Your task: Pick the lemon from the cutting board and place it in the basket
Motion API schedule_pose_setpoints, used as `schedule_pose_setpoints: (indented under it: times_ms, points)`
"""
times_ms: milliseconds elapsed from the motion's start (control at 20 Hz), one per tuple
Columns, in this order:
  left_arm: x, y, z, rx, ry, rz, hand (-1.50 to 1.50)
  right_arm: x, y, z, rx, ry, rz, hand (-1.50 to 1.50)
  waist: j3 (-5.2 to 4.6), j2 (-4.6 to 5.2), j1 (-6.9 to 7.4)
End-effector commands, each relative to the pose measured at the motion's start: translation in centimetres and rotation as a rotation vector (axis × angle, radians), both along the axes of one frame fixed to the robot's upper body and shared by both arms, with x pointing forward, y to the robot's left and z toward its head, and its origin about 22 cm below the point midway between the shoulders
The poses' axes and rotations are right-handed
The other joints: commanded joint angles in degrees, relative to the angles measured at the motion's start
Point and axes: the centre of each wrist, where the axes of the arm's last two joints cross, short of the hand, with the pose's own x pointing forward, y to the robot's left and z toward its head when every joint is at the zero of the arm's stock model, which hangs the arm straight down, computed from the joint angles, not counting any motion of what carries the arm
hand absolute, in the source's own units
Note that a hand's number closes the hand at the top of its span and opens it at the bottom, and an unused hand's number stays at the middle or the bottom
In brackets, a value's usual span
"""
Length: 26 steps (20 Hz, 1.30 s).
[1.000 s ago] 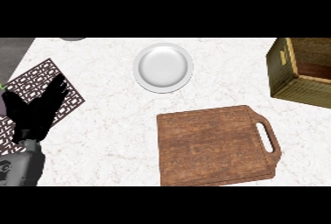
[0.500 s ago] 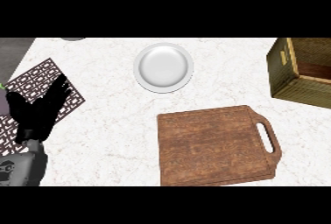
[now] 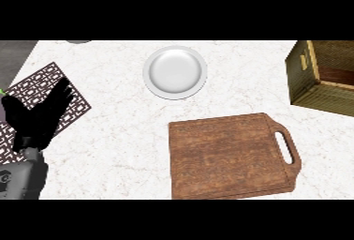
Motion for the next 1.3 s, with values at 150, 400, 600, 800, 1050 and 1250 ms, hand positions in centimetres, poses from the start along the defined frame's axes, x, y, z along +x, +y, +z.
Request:
schedule_pose_setpoints:
  times_ms: [150, 400, 600, 800, 1050, 1250]
  points:
    - [0.2, -0.6, -0.9, 0.005, -0.002, 0.013, 0.0, 1.4, -1.7, -2.3, 0.014, -0.055, 0.078, -1.5, 0.0, 0.0, -0.04]
    - [0.1, -0.7, 0.2, 0.017, -0.003, 0.003, 0.0, 1.4, -2.8, 0.0, 0.142, -0.145, -0.01, -1.5, 0.02, -0.12, 0.13]
    - [0.1, 0.6, 0.2, 0.017, -0.009, 0.008, 0.0, -1.1, -7.6, 1.3, 0.35, -0.269, -0.104, -1.5, 0.12, -0.01, 0.17]
    - [-1.1, 0.8, -1.2, 0.008, 0.007, 0.014, 0.0, -3.3, -10.7, 2.3, 0.482, -0.293, -0.147, -1.5, 0.03, -0.1, -0.16]
    - [-0.3, 0.2, -0.9, -0.003, 0.001, 0.023, 0.0, -10.4, -18.0, 2.3, 0.509, -0.271, -0.068, -1.5, 0.12, -0.06, -1.06]
    - [-0.5, -0.8, -0.7, -0.005, -0.02, 0.014, 0.0, -14.9, -21.5, 2.0, 0.455, -0.156, -0.03, -1.5, 0.26, 0.26, -0.52]
